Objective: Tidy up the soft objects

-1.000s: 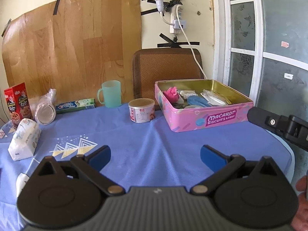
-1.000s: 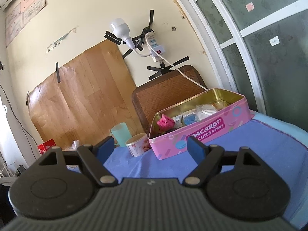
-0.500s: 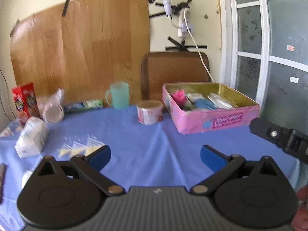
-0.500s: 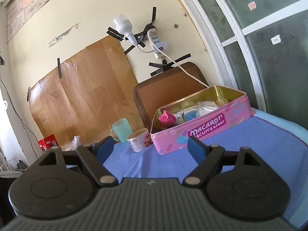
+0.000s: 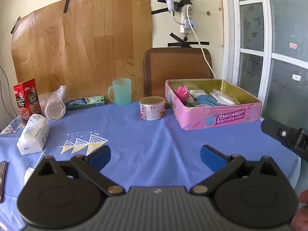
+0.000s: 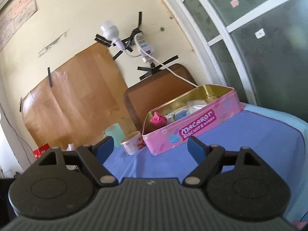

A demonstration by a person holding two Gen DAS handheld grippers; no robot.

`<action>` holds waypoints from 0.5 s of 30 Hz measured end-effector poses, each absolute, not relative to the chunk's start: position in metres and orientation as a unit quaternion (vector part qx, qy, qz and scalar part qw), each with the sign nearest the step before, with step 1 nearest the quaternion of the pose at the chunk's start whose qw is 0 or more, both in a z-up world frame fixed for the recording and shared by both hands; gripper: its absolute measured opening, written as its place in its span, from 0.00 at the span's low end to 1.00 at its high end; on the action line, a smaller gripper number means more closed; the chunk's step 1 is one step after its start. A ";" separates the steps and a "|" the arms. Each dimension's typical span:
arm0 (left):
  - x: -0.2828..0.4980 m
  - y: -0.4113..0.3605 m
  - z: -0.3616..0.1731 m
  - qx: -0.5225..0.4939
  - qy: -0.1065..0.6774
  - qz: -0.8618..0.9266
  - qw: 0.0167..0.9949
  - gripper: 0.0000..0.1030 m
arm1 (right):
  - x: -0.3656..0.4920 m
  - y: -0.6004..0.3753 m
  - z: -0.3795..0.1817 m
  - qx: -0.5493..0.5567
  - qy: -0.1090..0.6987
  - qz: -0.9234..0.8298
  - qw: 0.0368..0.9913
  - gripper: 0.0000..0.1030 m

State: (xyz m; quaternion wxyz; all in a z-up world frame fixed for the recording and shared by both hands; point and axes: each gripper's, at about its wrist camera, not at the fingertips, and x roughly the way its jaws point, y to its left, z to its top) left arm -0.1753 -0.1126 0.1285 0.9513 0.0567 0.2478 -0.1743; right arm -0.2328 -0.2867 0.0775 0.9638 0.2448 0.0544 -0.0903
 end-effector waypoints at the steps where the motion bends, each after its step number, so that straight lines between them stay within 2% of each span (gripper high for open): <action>1: -0.176 -0.112 0.128 0.057 0.247 -0.173 0.952 1.00 | -0.233 -0.286 0.076 0.245 0.057 -0.090 0.964 0.83; 15: -0.172 -0.097 0.121 0.049 0.258 -0.169 0.950 1.00 | -0.225 -0.272 0.067 0.240 0.089 -0.068 0.964 0.83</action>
